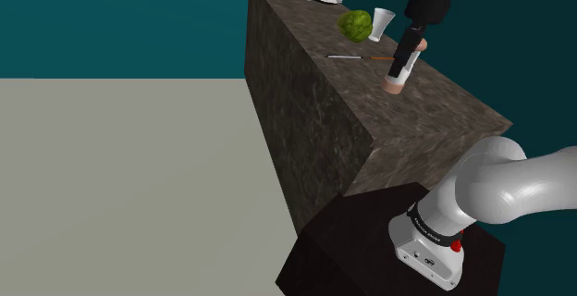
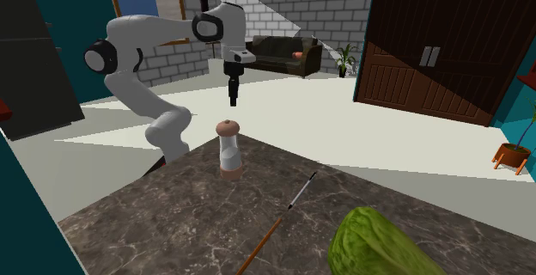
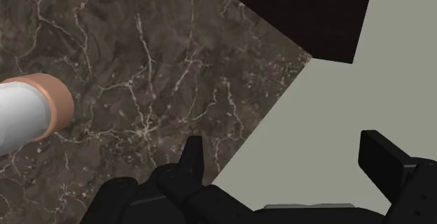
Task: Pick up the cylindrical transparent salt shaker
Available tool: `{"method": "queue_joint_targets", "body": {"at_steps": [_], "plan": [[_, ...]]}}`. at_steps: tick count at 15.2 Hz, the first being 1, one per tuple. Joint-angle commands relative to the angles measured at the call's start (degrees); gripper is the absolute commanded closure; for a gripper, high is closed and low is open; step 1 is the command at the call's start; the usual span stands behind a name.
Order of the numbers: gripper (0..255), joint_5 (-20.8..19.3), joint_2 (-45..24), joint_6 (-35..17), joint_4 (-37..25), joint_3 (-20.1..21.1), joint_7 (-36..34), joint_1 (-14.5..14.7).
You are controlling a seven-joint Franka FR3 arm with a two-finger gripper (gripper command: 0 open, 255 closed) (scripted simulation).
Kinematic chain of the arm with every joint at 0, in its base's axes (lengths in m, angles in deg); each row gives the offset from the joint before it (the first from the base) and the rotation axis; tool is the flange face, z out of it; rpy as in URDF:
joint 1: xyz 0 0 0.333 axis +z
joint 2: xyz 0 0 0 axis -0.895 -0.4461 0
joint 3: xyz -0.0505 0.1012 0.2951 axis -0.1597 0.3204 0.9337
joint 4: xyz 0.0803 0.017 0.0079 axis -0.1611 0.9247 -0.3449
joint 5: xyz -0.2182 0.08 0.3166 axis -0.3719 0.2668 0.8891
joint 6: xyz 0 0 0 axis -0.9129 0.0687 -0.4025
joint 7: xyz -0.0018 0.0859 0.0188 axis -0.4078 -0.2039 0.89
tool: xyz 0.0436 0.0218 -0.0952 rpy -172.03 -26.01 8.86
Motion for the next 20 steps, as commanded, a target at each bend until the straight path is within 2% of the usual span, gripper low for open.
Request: {"method": "queue_joint_targets", "body": {"at_steps": [1,11,20], "plan": [[0,0.0,0.0,0.0,0.0,0.0,0.0,0.0],[0,-11.8,-0.1,-5.3,-1.4,-9.8,12.4,-4.0],[0,-19.3,-4.2,-12.0,-7.1,-19.0,23.0,-6.2]]}}
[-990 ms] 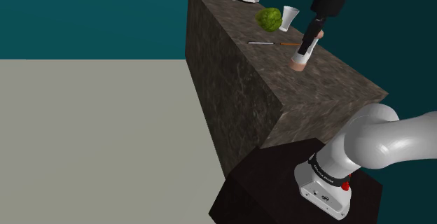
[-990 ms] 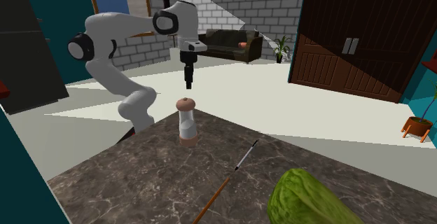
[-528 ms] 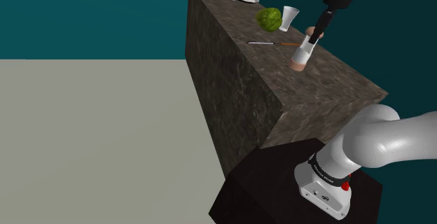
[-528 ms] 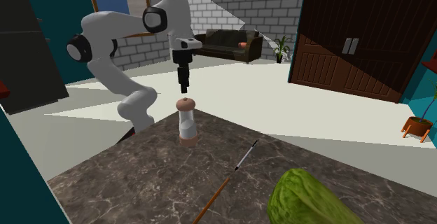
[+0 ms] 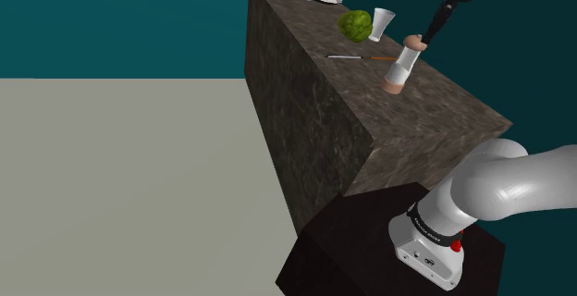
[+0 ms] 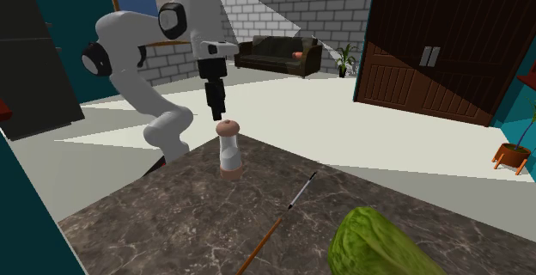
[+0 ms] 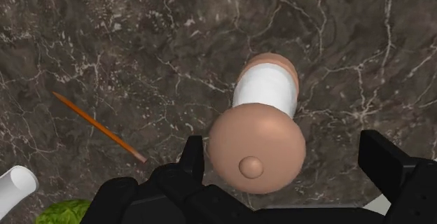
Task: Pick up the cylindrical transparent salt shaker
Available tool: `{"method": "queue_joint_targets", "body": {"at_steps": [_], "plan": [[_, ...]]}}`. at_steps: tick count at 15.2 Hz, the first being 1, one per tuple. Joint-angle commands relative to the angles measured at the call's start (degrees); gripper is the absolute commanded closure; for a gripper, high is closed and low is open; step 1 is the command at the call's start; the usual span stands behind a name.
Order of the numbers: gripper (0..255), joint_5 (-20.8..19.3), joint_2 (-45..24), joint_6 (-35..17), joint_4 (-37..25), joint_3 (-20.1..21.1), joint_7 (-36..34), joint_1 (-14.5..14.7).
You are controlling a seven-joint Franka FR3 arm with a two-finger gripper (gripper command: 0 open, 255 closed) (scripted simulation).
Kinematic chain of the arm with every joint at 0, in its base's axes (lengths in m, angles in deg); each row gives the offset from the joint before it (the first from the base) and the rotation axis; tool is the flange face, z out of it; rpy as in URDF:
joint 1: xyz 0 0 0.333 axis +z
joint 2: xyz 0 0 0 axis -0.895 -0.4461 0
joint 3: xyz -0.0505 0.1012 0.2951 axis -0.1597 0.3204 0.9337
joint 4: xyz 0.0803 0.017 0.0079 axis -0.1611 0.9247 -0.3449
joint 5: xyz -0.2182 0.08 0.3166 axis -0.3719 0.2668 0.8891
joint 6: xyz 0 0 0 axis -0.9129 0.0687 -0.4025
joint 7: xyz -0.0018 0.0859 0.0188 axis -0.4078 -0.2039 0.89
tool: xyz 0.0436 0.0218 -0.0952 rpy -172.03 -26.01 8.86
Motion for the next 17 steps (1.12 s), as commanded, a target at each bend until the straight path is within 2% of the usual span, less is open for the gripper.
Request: {"method": "queue_joint_targets", "body": {"at_steps": [1,8,10,11,17], "plan": [[0,-0.9,-1.1,-1.3,-1.2,-1.4,1.5,-0.1],[0,-1.9,0.5,-6.5,5.7,-2.3,0.6,-0.6],[0,-1.9,0.5,-6.5,5.7,-2.3,0.6,-0.6],[255,-1.9,0.5,-6.4,5.6,-2.2,0.7,-0.6],[255,-1.9,0.5,-6.3,5.6,-2.3,0.7,-0.6]]}}
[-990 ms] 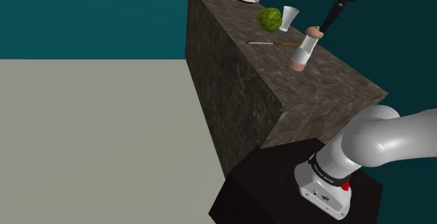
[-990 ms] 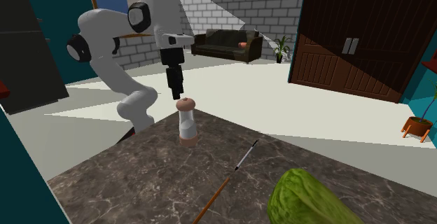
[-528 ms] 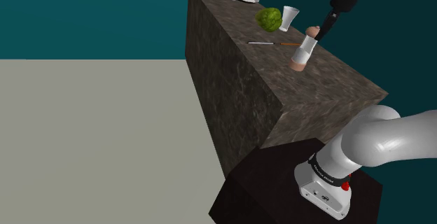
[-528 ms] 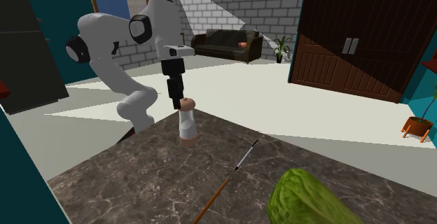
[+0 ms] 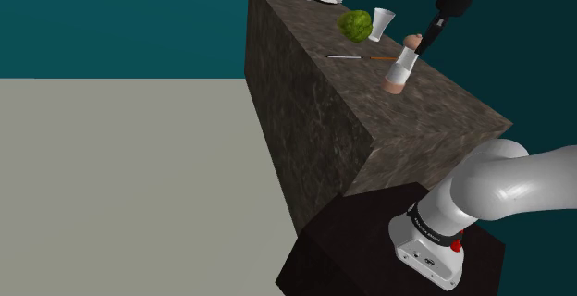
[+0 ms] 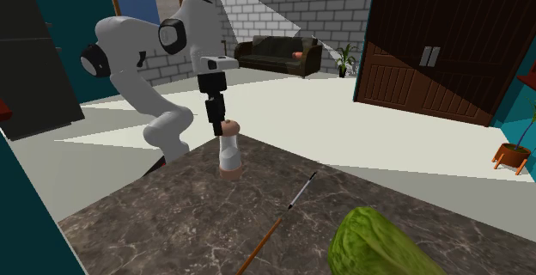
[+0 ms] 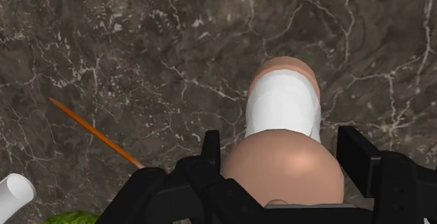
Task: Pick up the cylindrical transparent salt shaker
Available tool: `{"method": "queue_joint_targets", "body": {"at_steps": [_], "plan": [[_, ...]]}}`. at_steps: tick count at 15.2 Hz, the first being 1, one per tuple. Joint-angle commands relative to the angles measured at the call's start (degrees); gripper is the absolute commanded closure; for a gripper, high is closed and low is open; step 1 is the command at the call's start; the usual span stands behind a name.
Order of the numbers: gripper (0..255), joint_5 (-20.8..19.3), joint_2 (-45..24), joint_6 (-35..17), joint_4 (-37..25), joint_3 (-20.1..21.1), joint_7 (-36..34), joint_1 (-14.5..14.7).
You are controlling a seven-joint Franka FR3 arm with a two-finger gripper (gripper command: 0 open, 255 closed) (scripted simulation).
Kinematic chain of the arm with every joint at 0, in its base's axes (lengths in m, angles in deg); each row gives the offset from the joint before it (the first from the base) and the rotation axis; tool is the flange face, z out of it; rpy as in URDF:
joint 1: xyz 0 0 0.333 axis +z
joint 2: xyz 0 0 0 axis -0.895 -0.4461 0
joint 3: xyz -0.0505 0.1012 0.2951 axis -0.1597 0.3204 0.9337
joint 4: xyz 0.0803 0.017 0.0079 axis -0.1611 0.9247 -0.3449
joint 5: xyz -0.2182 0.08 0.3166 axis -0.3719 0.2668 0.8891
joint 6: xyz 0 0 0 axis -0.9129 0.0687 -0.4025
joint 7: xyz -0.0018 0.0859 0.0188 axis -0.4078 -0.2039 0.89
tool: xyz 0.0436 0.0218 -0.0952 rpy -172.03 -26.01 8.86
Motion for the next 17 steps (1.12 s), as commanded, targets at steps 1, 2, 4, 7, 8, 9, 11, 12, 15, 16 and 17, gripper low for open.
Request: {"method": "queue_joint_targets", "body": {"at_steps": [1,2,4,7,8,9,11,12,15,16,17], "plan": [[255,0.0,0.0,0.0,0.0,0.0,0.0,0.0],[255,0.0,0.0,0.0,0.0,0.0,0.0,0.0],[255,0.2,-0.2,0.6,-0.7,0.1,0.1,0.1],[255,0.6,-0.8,2.6,-3.4,0.4,0.4,0.3],[255,0.7,-1.1,3.3,-4.3,0.6,0.6,0.4],[255,0.8,-1.3,4.0,-5.3,0.7,0.7,0.4],[255,1.1,-1.8,5.4,-7.1,0.8,0.9,0.6],[255,1.2,-2.1,6.0,-8.1,0.9,1.1,0.6],[255,1.6,-3.0,8.1,-11.0,1.2,1.5,0.8],[255,1.7,-3.3,8.8,-12.0,1.3,1.6,0.9],[255,1.8,-3.6,9.5,-13.0,1.3,1.7,0.9]]}}
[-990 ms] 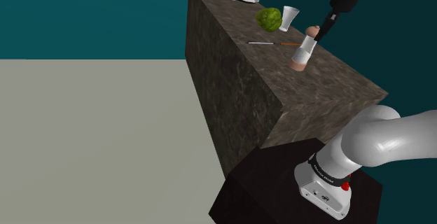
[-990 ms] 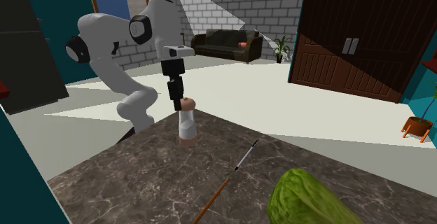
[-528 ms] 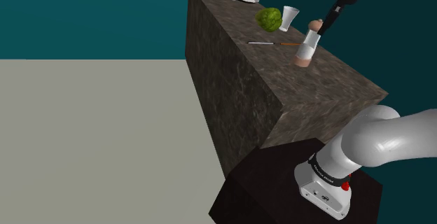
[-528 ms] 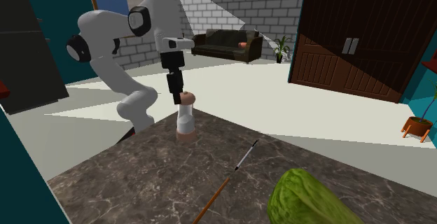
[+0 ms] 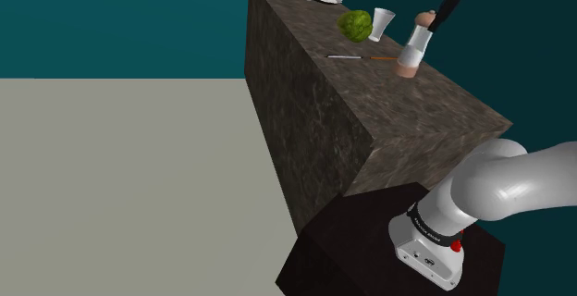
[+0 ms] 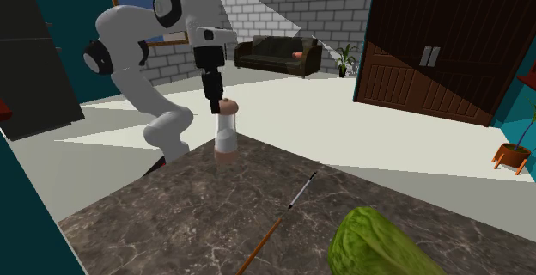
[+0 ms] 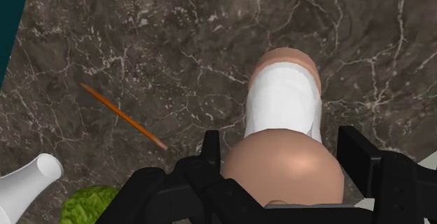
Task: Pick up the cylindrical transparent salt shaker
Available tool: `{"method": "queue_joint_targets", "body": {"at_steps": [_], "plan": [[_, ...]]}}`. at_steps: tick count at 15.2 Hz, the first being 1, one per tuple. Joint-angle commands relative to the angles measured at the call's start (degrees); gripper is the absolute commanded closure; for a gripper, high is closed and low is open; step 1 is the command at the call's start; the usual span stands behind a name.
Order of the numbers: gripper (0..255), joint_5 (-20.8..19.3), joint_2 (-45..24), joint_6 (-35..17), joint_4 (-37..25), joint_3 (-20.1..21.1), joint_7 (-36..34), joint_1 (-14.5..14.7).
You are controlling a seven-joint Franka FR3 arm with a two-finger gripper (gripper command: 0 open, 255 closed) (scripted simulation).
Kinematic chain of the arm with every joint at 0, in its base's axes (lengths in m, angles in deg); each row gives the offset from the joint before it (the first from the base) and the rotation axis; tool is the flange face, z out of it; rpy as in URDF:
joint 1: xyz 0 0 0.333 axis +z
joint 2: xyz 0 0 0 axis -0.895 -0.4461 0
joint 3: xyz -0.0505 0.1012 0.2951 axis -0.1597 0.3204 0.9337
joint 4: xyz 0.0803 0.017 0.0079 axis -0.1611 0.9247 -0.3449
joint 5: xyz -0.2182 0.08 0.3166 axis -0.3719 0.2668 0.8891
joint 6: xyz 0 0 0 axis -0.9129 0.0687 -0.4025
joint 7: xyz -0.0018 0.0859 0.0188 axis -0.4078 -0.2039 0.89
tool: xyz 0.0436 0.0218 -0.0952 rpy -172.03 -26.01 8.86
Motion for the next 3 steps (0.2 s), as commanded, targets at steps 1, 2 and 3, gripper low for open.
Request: {"method": "queue_joint_targets", "body": {"at_steps": [1,2,3], "plan": [[255,0.3,-0.7,1.4,-2.1,0.2,0.2,0.1],[255,0.3,-0.8,1.5,-2.3,0.2,0.2,0.2],[255,0.3,-0.8,1.5,-2.3,0.2,0.2,0.2]]}}
